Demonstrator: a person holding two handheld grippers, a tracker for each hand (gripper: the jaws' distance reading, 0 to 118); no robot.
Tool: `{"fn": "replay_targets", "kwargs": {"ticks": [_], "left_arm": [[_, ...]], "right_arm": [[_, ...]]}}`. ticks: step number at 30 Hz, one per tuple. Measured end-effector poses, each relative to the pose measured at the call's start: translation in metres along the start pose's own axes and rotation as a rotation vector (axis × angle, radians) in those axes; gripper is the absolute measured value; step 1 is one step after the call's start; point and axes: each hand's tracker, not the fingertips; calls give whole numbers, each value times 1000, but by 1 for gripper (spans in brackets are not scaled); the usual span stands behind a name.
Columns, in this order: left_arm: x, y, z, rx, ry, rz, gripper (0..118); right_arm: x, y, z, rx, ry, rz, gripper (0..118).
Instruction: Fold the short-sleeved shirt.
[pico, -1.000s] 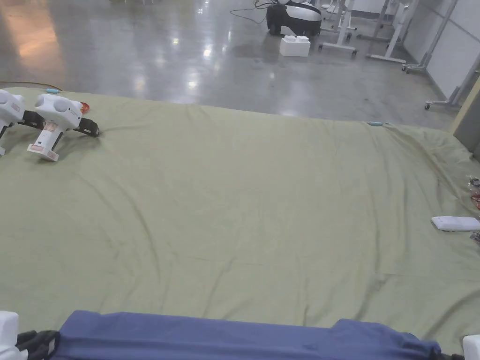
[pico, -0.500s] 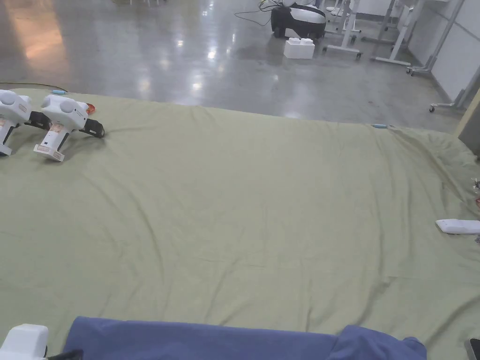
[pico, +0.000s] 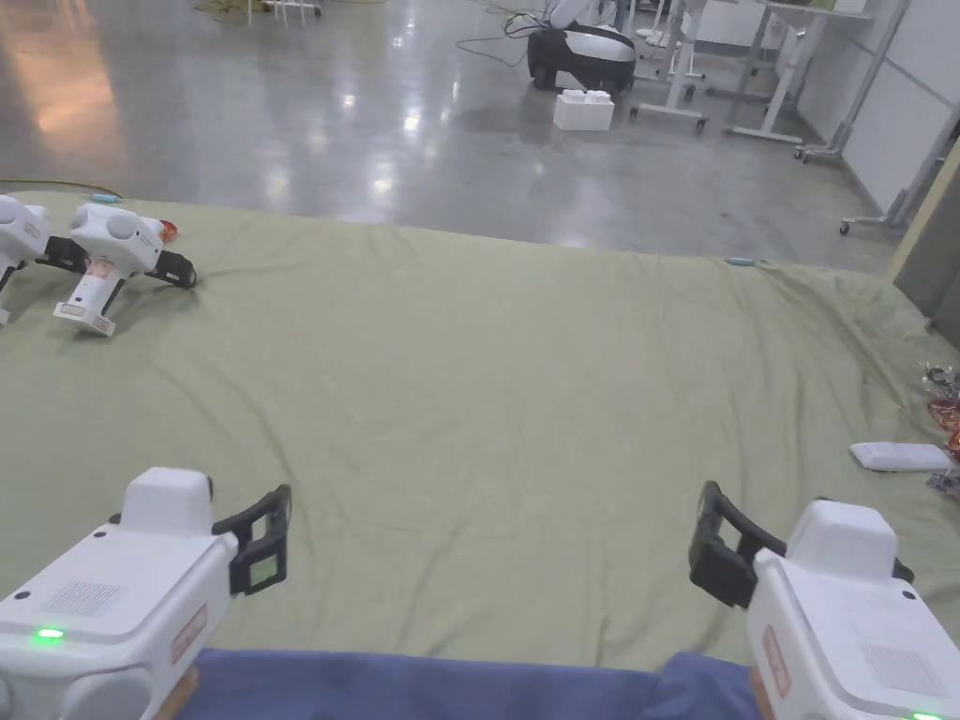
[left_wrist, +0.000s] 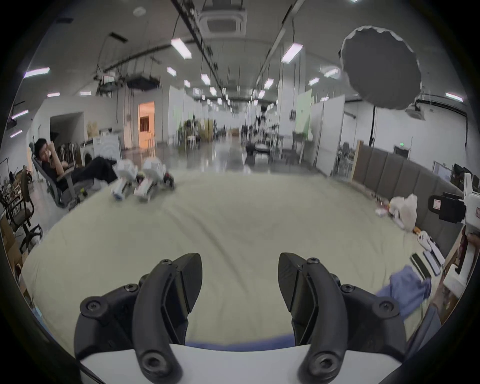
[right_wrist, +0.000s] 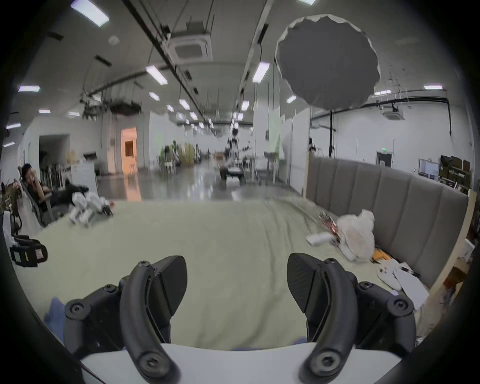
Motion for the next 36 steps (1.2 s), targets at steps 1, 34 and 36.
{"fn": "replay_targets", "kwargs": {"ticks": [1,34,36], "left_arm": [[5,6,1,37,5,-13,62],[-157,-67,1,-467,-139,325,1],[-172,-85,-4,-508,-236,406,11]], "right_arm": [[-7,3,-2,30,3,2,80],[-47,-3,-21,55,92,92,1],[-47,-9,-22,37,92,93,1]]}}
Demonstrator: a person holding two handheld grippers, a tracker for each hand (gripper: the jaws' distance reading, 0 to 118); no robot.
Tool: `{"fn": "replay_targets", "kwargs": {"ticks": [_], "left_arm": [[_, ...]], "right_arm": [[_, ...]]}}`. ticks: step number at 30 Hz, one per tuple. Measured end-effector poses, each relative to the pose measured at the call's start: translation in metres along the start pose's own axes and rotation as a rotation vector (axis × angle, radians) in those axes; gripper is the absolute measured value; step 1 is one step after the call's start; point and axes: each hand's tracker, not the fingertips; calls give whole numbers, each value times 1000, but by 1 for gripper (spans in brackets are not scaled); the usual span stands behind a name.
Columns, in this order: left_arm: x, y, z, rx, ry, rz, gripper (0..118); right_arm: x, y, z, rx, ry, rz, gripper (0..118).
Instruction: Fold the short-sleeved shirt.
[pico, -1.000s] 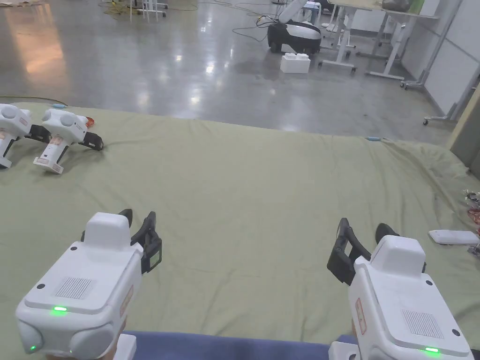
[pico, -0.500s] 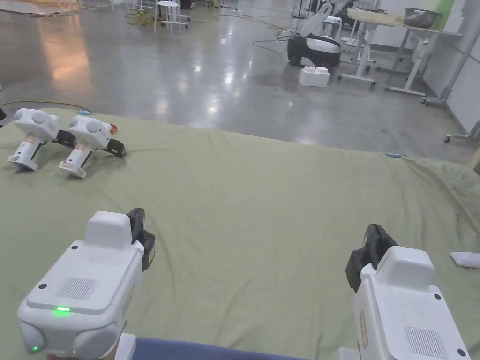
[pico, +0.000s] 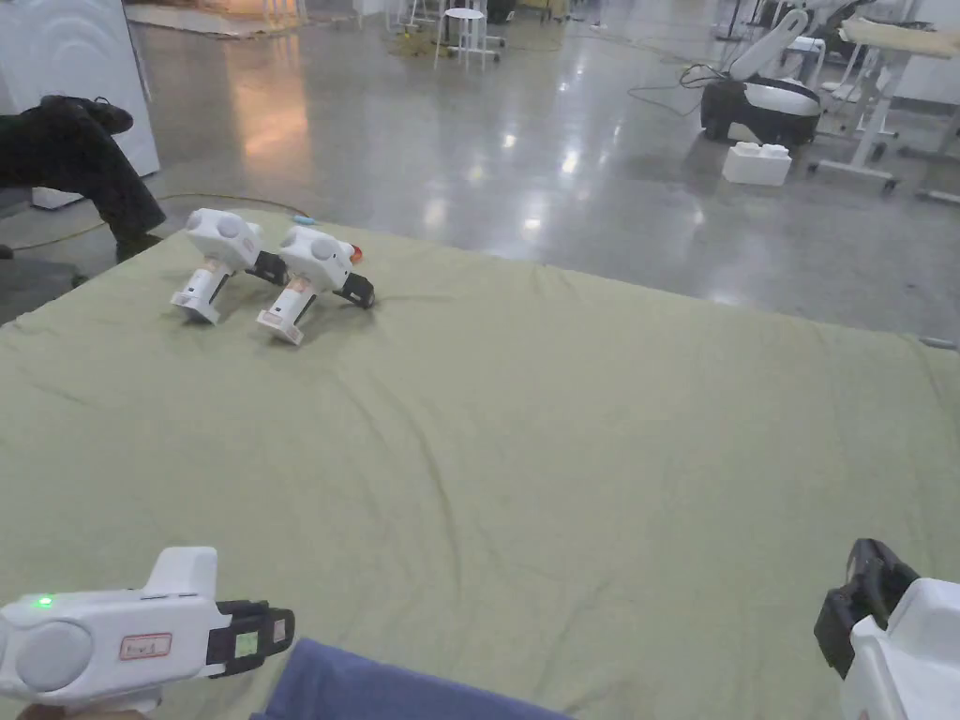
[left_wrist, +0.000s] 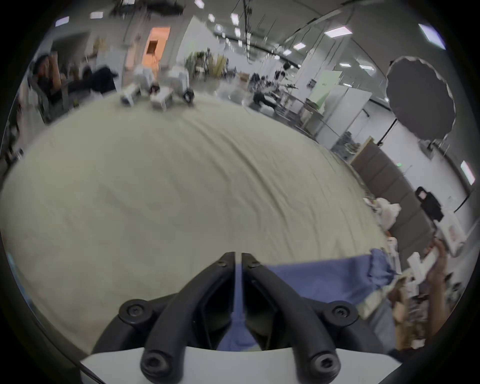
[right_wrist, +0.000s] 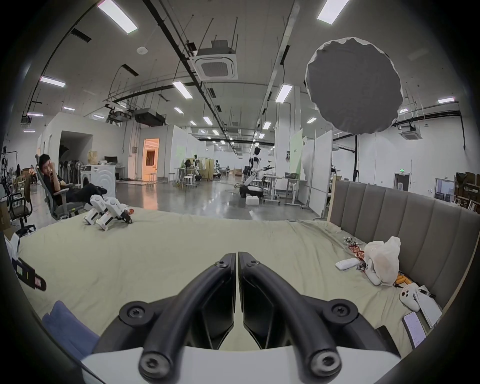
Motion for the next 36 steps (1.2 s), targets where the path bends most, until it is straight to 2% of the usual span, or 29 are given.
{"fn": "replay_targets", "kwargs": {"ticks": [1,2,5,6,7,11,13,16,19,21,22,23,25,27,29,36], "left_arm": [[-12,-3,-2,-13,-67,55,20],[-21,-4,-5,-38,-106,105,36],[-46,-8,-23,-121,-138,223,73],[-51,-11,-29,-133,-112,222,79],[-54,-13,-33,-137,-98,217,79],[-69,-14,-29,-78,-251,309,79],[-76,-16,-35,-100,-322,397,79],[-77,-26,-46,-140,-444,444,74],[-68,-31,-54,-171,-456,444,51],[-62,-34,-58,-186,-441,430,24],[-57,-35,-58,-196,-419,418,18],[-54,-36,-60,-205,-373,399,16],[-52,-38,-57,-190,-384,400,16],[-52,-34,-55,-187,-360,390,10],[-44,-31,-50,-179,-335,333,7],[-30,-4,-22,-153,-310,278,5]], "right_arm": [[0,-2,0,-8,0,-1,1],[0,-4,0,-15,-1,-1,1],[0,-8,2,-35,-4,3,1],[1,-10,2,-40,-4,2,1],[1,-10,3,-45,-3,3,1],[4,-12,5,-61,-11,7,1],[5,-13,6,-69,-13,-1,1],[5,-13,7,-74,-12,-12,1],[4,-13,9,-75,-13,-13,1],[3,-12,9,-78,-10,-12,1],[3,-12,9,-80,-9,-12,1],[3,-12,9,-80,-6,-10,1],[2,-12,8,-84,-3,-6,1],[2,-13,8,-85,1,-6,1],[2,-14,8,-90,2,-5,1],[5,-15,7,-93,5,-12,1]]}}
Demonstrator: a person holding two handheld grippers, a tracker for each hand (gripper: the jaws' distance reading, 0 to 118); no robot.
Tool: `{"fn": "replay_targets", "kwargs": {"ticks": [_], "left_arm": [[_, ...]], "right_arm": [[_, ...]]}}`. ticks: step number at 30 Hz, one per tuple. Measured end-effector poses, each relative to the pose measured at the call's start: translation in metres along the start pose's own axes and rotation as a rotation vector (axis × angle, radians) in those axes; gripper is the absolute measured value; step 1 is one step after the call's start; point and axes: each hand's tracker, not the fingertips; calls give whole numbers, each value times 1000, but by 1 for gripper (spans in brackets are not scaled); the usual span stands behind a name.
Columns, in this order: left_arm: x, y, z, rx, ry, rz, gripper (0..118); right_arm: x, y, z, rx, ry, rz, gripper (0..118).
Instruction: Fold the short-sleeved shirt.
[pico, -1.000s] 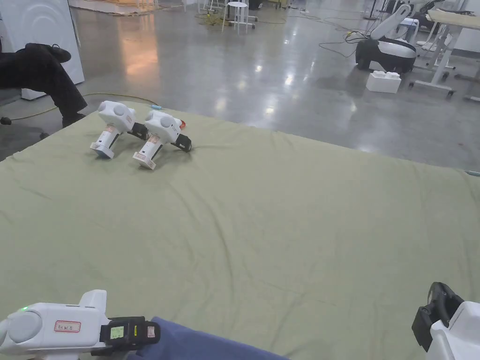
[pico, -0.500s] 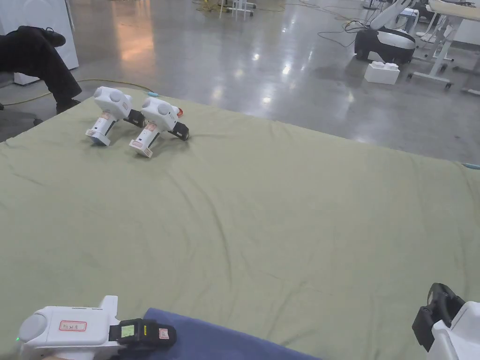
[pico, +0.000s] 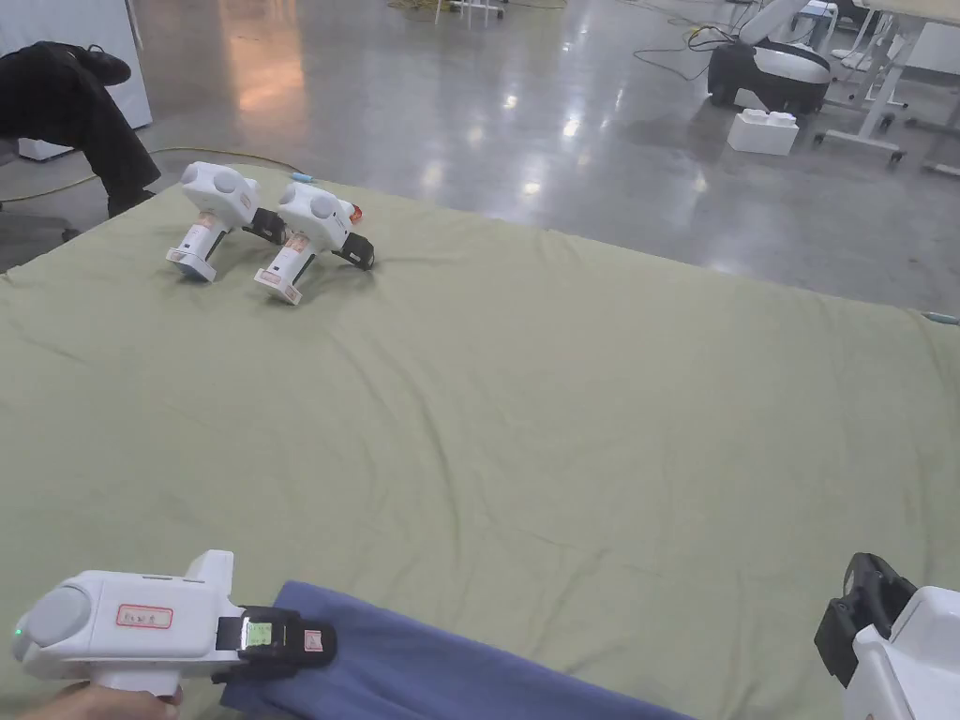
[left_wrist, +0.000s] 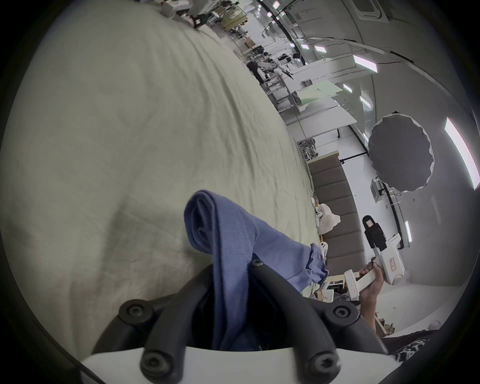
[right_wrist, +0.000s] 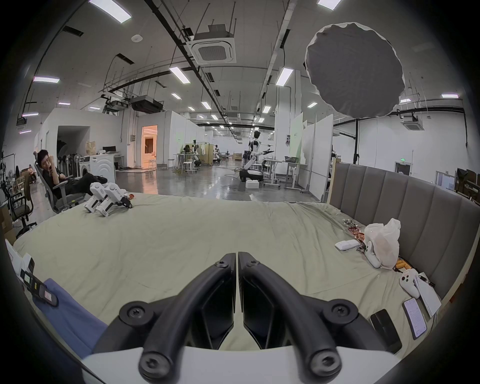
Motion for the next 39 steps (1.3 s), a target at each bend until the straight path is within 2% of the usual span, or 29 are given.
{"fn": "replay_targets", "kwargs": {"ticks": [5,9,14,17,20,24,31,39], "left_arm": [[15,17,34,34,68,-12,5],[31,23,59,38,209,-45,5],[57,17,61,30,265,-44,5],[80,7,52,24,240,-71,5],[103,-3,41,30,107,-54,5],[134,-16,15,3,22,-48,5],[176,-43,-67,-99,52,-102,5],[188,-79,-169,-204,259,-134,5]], "right_arm": [[3,1,0,1,1,-5,1],[5,0,-2,0,5,-9,1],[5,-2,-3,-1,12,-22,1],[5,-5,-3,-7,16,-29,1],[6,-8,-2,-12,19,-39,1],[10,-13,0,-20,20,-43,1],[24,-21,5,-41,-5,-57,1],[43,-31,13,-66,-53,-76,1]]}}
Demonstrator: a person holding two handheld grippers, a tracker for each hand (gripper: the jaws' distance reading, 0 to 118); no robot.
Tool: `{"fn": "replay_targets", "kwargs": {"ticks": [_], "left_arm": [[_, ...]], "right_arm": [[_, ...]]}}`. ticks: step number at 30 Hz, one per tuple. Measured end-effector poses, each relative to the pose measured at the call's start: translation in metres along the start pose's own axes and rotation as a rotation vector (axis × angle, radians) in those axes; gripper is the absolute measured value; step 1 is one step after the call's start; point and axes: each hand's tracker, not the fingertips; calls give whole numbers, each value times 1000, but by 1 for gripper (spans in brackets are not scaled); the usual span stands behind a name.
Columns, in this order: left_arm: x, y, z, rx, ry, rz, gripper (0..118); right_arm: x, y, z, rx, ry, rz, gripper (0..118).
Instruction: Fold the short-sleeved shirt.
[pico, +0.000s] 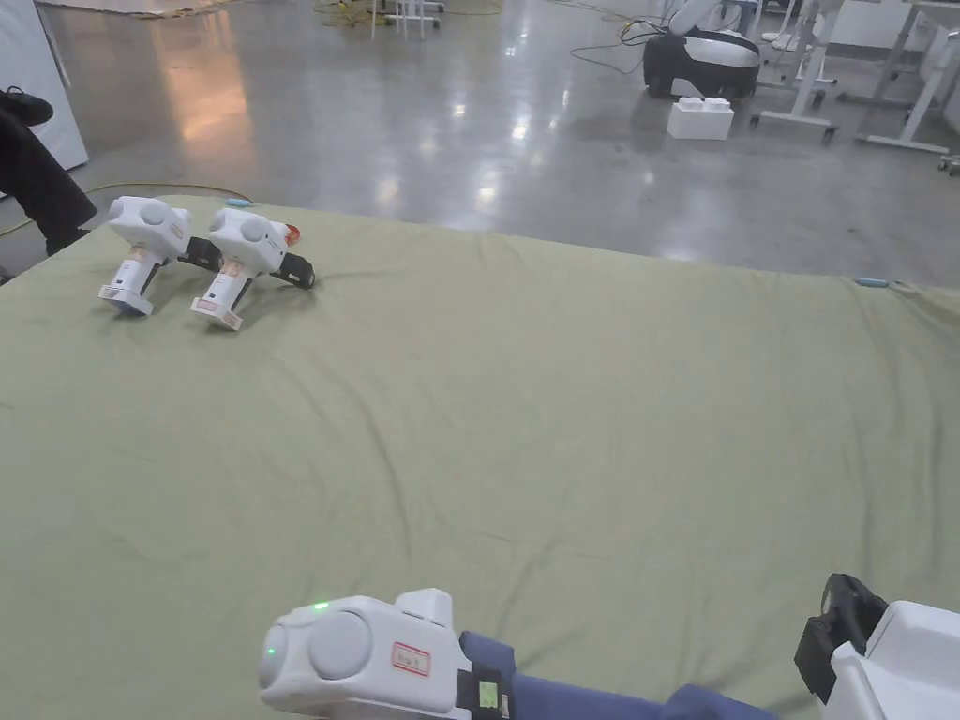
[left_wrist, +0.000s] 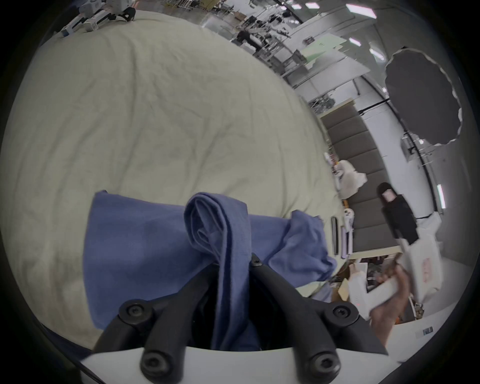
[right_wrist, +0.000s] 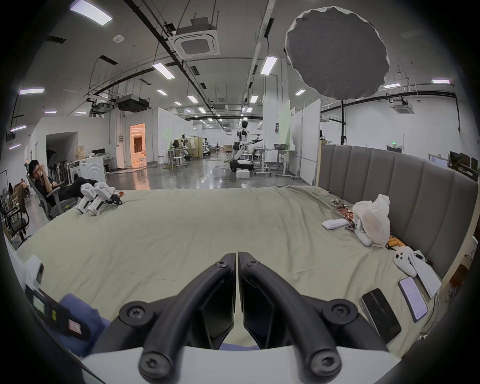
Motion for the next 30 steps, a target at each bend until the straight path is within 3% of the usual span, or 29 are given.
{"fn": "replay_targets", "kwargs": {"ticks": [5,8,10,13,15,18,23,30], "left_arm": [[11,-8,-30,-15,87,-22,7],[10,-8,-35,-17,95,-4,22],[10,-8,-35,-33,78,7,25],[10,-8,-22,-33,26,8,57],[12,-7,-5,-11,1,-22,60],[13,-5,14,30,-20,-39,51],[4,-6,27,93,-15,-58,14],[12,-23,-23,-42,67,-148,4]], "right_arm": [[8,-5,3,-12,-19,-8,1],[10,-7,3,-17,-24,-10,1],[10,-7,4,-21,-26,-14,1],[12,-9,4,-26,-25,-20,1],[13,-9,6,-26,-26,-20,1],[14,-11,8,-25,-28,-18,1],[15,-16,14,-36,-33,-24,1],[19,-22,15,-52,-40,-31,1]]}}
